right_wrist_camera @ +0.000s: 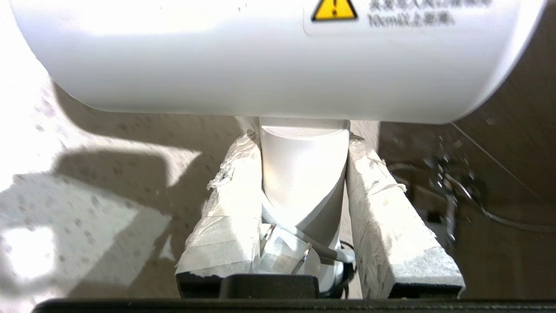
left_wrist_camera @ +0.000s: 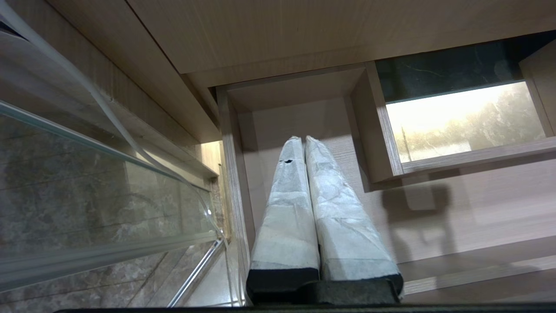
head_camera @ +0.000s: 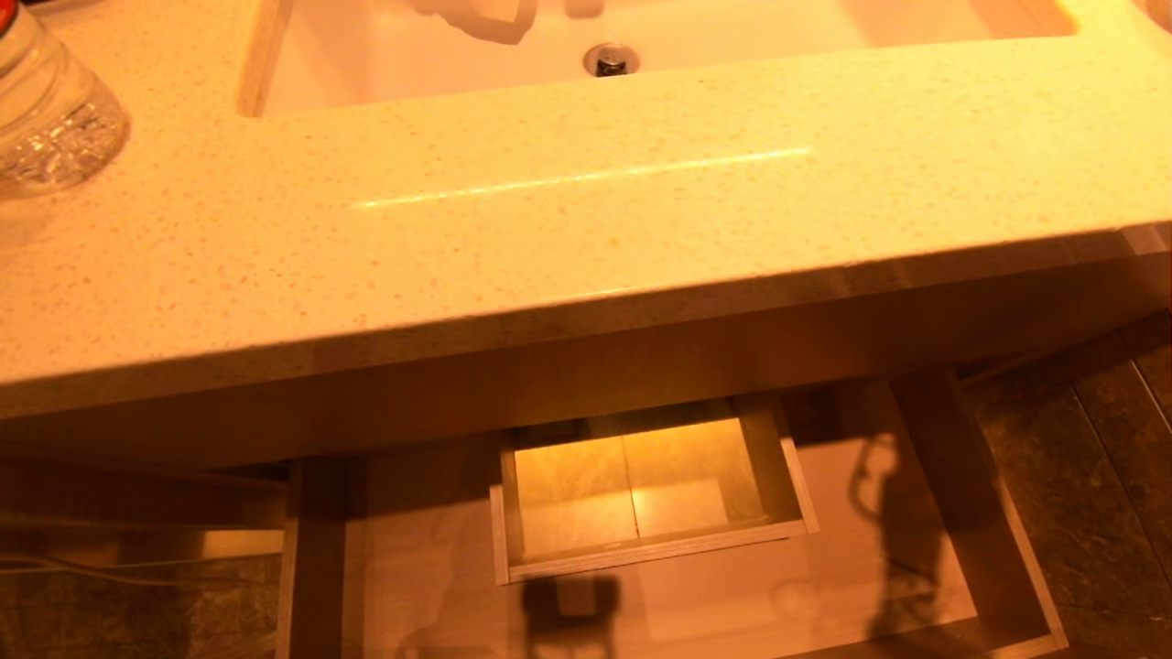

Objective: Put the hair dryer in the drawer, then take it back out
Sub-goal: Close the drawer

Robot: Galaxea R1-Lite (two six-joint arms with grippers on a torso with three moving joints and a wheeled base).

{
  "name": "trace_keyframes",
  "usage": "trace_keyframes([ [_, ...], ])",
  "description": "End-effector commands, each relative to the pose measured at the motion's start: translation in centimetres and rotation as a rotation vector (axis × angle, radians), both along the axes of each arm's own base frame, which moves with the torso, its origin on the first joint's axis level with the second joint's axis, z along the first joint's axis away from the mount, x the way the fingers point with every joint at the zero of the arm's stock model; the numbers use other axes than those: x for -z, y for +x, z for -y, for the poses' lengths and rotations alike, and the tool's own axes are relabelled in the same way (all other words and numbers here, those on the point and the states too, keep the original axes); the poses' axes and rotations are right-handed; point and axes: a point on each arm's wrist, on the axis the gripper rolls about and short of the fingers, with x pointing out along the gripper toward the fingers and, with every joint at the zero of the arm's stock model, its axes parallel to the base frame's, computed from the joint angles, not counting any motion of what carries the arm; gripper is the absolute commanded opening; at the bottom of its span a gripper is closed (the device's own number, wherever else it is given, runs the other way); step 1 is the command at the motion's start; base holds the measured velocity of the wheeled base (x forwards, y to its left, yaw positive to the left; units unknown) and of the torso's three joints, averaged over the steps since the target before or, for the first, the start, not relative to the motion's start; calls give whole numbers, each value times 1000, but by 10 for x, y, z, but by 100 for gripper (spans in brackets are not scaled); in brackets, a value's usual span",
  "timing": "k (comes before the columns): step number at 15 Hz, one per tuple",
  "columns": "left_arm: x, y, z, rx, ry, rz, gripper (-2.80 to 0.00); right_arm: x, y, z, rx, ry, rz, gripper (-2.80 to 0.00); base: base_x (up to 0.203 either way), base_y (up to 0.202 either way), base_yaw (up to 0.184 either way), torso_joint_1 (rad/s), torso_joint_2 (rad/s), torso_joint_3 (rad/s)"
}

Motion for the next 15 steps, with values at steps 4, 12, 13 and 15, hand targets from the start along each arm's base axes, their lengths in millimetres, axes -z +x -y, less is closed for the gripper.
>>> trace_keyframes([
  [4, 0, 0, 0, 0, 0, -1, -280, 8, 30, 0, -103, 5, -67, -280, 0, 0, 0, 0, 0, 0],
  [12, 0, 0, 0, 0, 0, -2, -280, 5, 41, 2, -111, 5, -55, 0, 0, 0, 0, 0, 0, 0],
  [13, 0, 0, 0, 0, 0, -1, -280, 3, 40, 2, -111, -5, -31, 0, 0, 0, 0, 0, 0, 0],
  [15, 0, 0, 0, 0, 0, -1, -280, -4, 32, -1, -107, -18, 16, 0, 0, 0, 0, 0, 0, 0],
])
